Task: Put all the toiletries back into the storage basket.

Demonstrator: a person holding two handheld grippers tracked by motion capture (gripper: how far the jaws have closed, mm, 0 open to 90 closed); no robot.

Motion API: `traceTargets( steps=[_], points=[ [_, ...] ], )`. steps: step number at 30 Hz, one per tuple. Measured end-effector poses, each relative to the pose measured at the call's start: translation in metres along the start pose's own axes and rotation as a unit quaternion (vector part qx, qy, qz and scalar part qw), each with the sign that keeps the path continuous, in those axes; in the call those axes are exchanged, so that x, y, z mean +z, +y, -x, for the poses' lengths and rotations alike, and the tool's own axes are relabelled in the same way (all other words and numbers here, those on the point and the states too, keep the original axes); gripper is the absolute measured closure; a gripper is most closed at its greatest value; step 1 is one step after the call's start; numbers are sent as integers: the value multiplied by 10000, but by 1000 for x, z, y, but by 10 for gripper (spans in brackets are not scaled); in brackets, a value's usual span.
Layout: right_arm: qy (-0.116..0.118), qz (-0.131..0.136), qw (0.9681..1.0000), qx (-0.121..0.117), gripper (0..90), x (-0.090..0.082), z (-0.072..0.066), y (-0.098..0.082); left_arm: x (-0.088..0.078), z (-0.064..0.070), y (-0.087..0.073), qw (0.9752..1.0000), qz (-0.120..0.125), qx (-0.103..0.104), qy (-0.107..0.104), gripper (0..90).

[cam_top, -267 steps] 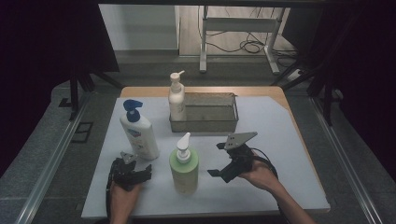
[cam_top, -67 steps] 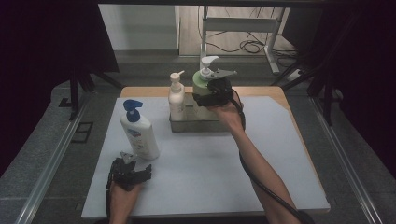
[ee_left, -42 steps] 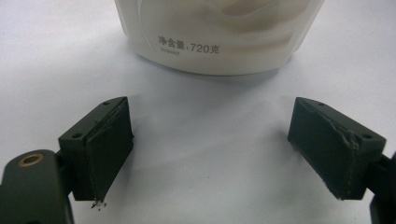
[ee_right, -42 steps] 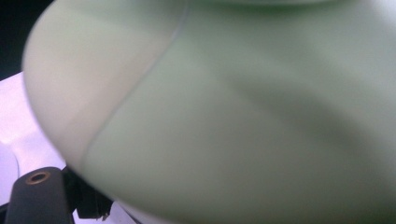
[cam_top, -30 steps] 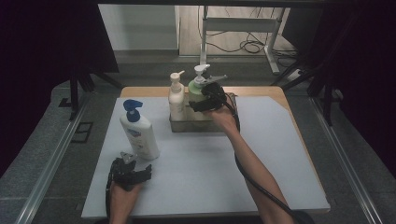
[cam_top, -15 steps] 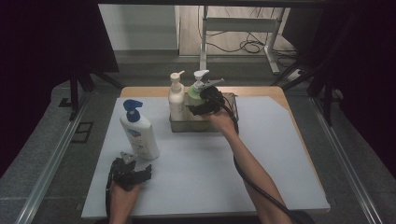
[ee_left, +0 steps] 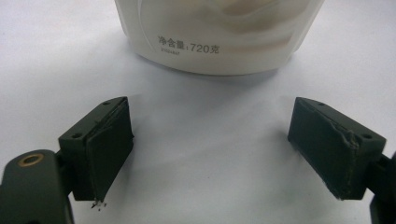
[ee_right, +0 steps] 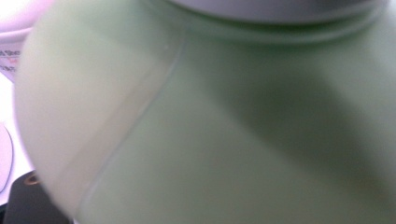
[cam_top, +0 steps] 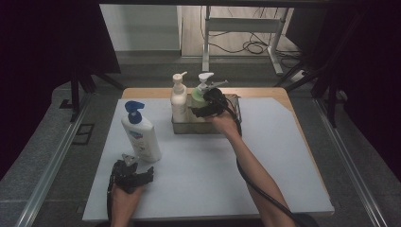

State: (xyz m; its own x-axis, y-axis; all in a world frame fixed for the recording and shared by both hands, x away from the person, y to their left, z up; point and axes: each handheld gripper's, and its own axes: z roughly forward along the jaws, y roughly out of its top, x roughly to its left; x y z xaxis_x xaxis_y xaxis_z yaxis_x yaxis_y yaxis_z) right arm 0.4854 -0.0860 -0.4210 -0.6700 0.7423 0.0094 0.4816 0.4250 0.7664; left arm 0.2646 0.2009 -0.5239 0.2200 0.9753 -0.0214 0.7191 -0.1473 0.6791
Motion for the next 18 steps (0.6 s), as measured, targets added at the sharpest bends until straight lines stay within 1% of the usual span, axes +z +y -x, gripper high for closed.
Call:
traceTargets(
  steps=[10, 13, 15, 18],
  points=[
    [100, 37, 9999, -12, 111, -1, 3, -2, 0, 0, 0, 10000, 1, 0, 0, 137],
    [154, 137, 9998, 18, 84, -3, 4, -3, 0, 0, 0, 10000, 1, 0, 0, 137],
    [149, 180, 9997, 24, 66, -6, 5, -4, 0, 0, 0, 10000, 7, -1, 0, 137],
    [183, 198, 9996, -5, 67, -10, 6, -5, 0, 0, 0, 10000, 7, -1, 1, 137]
  ],
)
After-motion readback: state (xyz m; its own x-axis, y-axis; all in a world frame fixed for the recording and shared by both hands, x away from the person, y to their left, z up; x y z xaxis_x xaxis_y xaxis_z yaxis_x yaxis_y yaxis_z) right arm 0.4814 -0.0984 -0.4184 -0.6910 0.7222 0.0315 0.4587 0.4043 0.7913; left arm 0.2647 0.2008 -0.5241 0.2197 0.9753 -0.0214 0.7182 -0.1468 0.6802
